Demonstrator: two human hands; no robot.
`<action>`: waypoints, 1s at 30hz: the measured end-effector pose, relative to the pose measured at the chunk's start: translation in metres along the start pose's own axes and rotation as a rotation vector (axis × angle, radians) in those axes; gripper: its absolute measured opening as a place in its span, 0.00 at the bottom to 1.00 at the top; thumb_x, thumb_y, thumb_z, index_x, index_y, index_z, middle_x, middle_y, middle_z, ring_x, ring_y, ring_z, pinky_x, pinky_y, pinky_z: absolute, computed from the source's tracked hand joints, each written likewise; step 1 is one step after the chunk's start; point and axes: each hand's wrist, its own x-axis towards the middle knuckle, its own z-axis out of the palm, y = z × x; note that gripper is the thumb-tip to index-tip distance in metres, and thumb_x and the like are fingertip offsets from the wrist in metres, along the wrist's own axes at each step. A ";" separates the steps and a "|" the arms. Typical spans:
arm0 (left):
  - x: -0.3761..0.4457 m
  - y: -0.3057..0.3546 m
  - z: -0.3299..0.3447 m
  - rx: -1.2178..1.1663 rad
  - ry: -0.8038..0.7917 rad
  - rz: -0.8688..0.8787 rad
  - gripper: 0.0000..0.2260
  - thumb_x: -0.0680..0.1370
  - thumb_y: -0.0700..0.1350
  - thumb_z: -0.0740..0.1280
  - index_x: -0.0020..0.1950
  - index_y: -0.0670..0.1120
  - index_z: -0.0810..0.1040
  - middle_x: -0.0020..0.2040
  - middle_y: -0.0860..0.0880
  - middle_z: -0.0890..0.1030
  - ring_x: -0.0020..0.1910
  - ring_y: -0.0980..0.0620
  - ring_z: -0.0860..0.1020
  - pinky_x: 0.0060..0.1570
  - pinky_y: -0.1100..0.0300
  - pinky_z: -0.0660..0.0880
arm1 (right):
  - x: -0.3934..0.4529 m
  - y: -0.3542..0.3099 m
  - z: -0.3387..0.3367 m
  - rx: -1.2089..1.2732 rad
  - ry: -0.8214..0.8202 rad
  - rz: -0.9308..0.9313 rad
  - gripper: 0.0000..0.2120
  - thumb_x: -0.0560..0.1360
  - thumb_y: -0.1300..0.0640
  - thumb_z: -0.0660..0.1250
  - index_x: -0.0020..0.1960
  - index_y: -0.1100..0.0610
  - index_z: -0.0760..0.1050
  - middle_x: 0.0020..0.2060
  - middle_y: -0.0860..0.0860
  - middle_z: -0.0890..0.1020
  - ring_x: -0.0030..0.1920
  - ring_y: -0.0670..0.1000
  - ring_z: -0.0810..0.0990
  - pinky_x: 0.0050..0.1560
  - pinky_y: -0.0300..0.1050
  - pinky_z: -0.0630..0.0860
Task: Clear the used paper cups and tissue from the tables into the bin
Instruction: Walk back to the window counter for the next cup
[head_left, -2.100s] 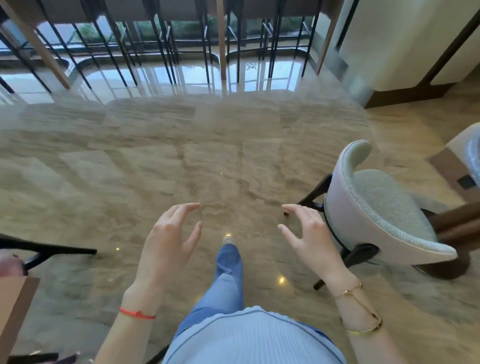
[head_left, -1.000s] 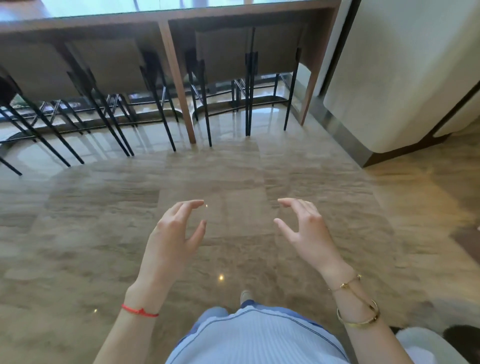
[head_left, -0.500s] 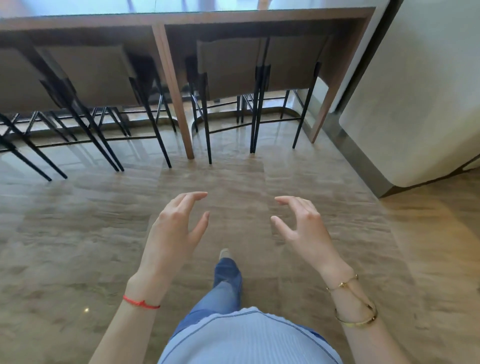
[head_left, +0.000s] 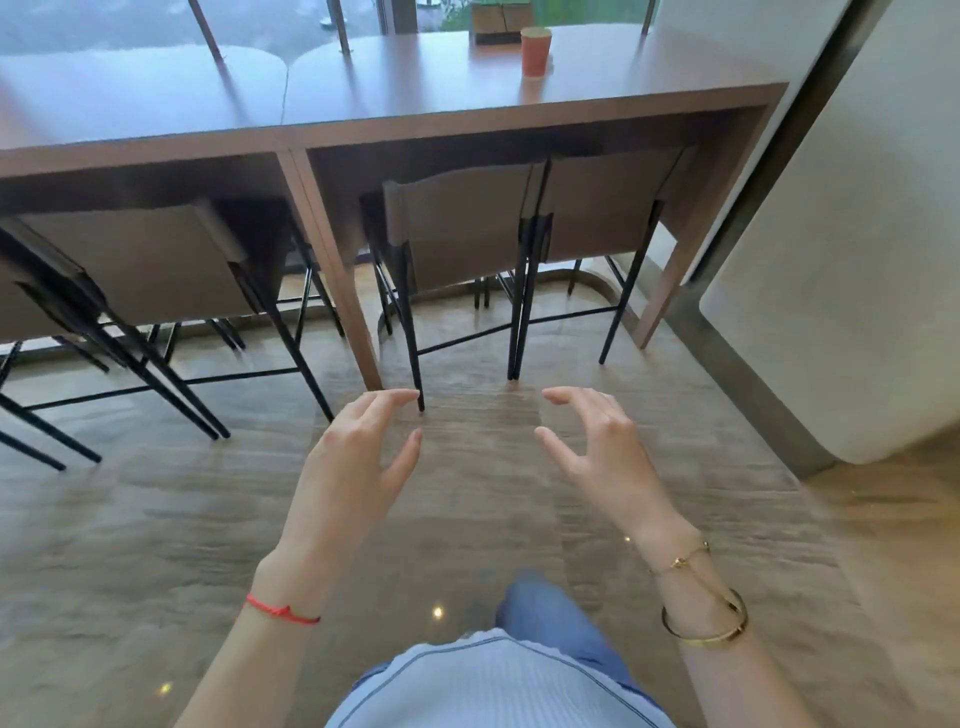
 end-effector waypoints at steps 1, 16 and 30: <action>0.018 -0.003 0.002 0.003 0.000 0.000 0.16 0.77 0.46 0.68 0.65 0.49 0.76 0.61 0.55 0.78 0.60 0.55 0.76 0.58 0.57 0.74 | 0.017 0.004 0.002 0.002 -0.003 0.003 0.19 0.75 0.49 0.67 0.65 0.51 0.73 0.59 0.43 0.77 0.62 0.37 0.67 0.60 0.24 0.58; 0.332 -0.015 0.062 0.027 0.081 -0.014 0.17 0.77 0.47 0.68 0.66 0.49 0.75 0.55 0.53 0.79 0.53 0.53 0.78 0.56 0.60 0.75 | 0.340 0.101 -0.011 0.009 -0.003 -0.054 0.18 0.76 0.51 0.68 0.64 0.51 0.73 0.59 0.43 0.77 0.64 0.42 0.70 0.62 0.28 0.60; 0.572 -0.026 0.108 0.036 0.090 0.009 0.18 0.77 0.47 0.68 0.67 0.49 0.74 0.62 0.54 0.78 0.61 0.57 0.75 0.57 0.66 0.69 | 0.567 0.171 -0.031 0.045 0.031 -0.022 0.19 0.76 0.52 0.67 0.65 0.52 0.73 0.60 0.44 0.77 0.65 0.42 0.69 0.63 0.33 0.62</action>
